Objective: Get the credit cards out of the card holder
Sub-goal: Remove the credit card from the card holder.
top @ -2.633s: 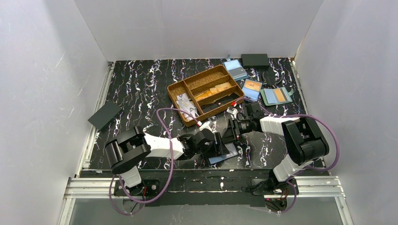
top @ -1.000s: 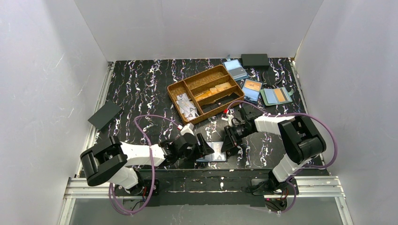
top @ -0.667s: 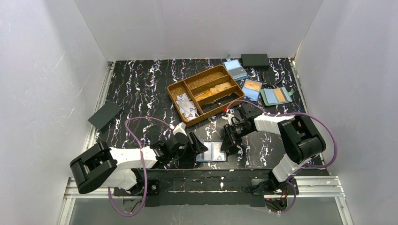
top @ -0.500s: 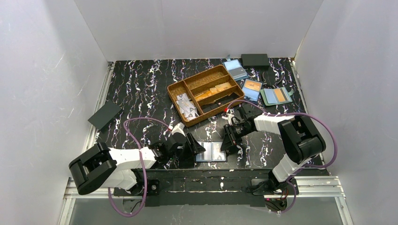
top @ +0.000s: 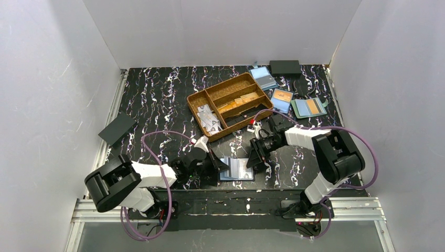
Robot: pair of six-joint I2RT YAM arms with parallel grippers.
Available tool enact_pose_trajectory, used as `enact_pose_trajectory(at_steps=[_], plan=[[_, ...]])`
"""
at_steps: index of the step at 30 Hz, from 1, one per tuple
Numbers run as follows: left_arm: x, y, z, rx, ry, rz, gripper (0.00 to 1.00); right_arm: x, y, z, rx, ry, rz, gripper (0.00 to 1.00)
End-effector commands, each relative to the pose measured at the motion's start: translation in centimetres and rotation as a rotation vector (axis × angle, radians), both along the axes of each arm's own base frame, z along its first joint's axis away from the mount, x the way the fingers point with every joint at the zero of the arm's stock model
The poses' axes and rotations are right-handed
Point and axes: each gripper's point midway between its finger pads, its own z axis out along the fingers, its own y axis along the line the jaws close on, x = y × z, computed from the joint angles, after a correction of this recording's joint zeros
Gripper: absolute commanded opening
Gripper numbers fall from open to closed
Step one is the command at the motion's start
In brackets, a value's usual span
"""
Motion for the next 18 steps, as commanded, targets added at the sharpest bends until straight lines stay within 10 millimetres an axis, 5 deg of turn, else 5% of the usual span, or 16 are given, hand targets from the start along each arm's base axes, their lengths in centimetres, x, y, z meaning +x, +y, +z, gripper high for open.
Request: enact_pose_trajectory(at_steps=[1,8,18], plan=[[0.1,-0.1,1.1,-0.112,-0.069,-0.021,0.0,0.3,0.6,4.7,0.221,-0.118,0.105,0.4],[0.3,-1.4,3.0,-0.247,-0.135,-0.055,0.0,-0.4,0.6,6.2,0.309,-0.128,0.136,0.53],[1.2,-3.9,4.4,-0.376,-0.166,-0.086,0.0,0.3,0.3,4.9,0.243,-0.099,0.094,0.55]])
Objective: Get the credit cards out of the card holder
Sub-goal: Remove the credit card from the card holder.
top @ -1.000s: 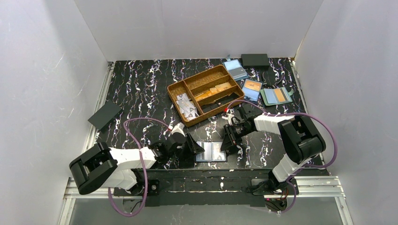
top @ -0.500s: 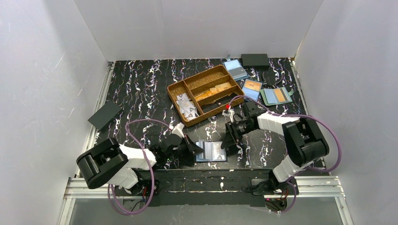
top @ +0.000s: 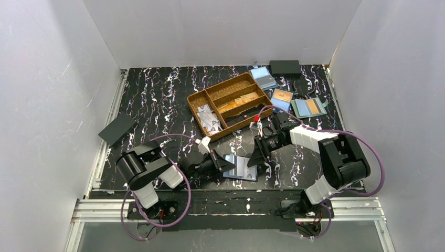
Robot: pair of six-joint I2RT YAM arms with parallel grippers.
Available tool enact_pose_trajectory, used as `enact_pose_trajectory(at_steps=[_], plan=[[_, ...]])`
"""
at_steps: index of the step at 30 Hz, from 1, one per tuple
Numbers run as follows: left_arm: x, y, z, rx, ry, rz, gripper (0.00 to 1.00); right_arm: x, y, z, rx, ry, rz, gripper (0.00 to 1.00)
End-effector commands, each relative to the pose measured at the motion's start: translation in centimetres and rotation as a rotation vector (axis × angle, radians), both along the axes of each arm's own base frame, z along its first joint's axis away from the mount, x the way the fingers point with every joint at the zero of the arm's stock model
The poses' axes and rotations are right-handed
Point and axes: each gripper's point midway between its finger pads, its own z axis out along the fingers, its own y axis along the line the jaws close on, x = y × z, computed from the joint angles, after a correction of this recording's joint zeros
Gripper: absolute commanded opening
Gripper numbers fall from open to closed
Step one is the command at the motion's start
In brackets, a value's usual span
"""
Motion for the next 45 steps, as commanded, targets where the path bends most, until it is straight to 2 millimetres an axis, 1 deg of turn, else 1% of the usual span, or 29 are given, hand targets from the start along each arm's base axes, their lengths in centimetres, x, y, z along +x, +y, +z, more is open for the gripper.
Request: enact_pose_trajectory(at_steps=[1,4,7,11,18,21,25,27,31,32,36,38,39,42,45], plan=[[1.1,-1.6,4.3,-0.143,-0.1,-0.014,0.0,1.5,0.1,0.1,-0.017,-0.024,-0.031,0.55],[1.3,-1.5,5.0,-0.152,-0.129,-0.002,0.0,1.9,-0.1,-0.2,-0.038,-0.021,-0.05,0.56],[1.6,-1.7,5.8,-0.168,-0.148,-0.001,0.0,2.1,-0.2,-0.4,-0.051,-0.019,-0.065,0.59],[1.8,-2.4,6.6,-0.191,-0.159,-0.011,0.0,2.2,-0.2,0.2,-0.01,0.025,-0.084,0.6],[2.1,-2.7,8.4,-0.229,-0.193,-0.013,0.0,2.8,-0.4,1.2,0.064,0.108,-0.132,0.59],[2.1,-2.9,8.7,-0.235,-0.195,-0.016,0.0,2.6,-0.3,1.9,0.101,0.144,-0.131,0.57],[2.2,-3.3,8.7,-0.239,-0.19,-0.026,0.0,2.4,-0.2,2.3,0.129,0.184,-0.127,0.55],[2.2,-3.5,8.6,-0.24,-0.184,-0.031,0.0,2.3,-0.1,2.4,0.14,0.203,-0.124,0.49],[2.4,-3.4,8.1,-0.231,-0.177,-0.018,0.0,2.3,-0.1,2.5,0.143,0.213,-0.124,0.3],[2.4,-3.2,7.9,-0.226,-0.174,-0.008,0.0,2.3,-0.1,2.4,0.141,0.215,-0.125,0.26],[2.6,-2.2,6.4,-0.193,-0.14,0.038,0.0,2.4,-0.1,2.2,0.133,0.21,-0.131,0.17],[2.5,-1.9,5.6,-0.176,-0.121,0.05,0.02,2.5,-0.1,2.1,0.13,0.208,-0.132,0.1],[2.4,-1.8,5.1,-0.169,-0.108,0.053,0.04,2.5,-0.1,2.1,0.128,0.206,-0.134,0.07],[2.3,-1.6,4.3,-0.155,-0.089,0.055,0.07,2.6,-0.1,1.8,0.117,0.202,-0.139,0.01],[2.2,-1.5,3.9,-0.148,-0.075,0.056,0.08,2.8,-0.2,1.3,0.096,0.197,-0.15,0.01]])
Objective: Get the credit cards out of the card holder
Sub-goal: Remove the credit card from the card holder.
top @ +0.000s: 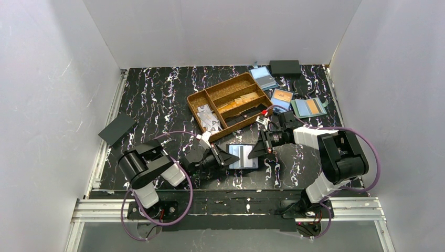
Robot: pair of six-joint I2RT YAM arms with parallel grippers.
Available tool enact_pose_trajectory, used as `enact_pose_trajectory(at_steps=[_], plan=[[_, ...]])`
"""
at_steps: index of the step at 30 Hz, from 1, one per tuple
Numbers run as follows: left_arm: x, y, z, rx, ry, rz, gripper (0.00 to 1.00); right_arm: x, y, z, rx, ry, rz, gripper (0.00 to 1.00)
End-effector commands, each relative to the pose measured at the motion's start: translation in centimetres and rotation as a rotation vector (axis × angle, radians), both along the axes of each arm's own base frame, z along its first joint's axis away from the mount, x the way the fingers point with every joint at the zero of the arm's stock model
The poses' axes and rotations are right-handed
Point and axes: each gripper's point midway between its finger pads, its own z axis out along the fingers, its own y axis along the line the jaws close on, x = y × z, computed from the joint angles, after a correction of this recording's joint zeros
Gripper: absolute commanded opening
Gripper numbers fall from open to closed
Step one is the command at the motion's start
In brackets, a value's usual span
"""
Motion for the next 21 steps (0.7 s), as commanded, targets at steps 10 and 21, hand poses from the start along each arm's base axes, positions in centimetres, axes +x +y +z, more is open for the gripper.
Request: enact_pose_trajectory(at_steps=[10,21], plan=[[-0.1,2.5,-4.3,0.079,0.108,0.084,0.0,1.4,-1.5,-4.1,-0.208,-0.053,-0.046,0.01],[-0.4,5.8,-5.8,0.149,0.111,0.181,0.12,1.2,-1.6,-1.2,-0.105,-0.209,0.033,0.01]])
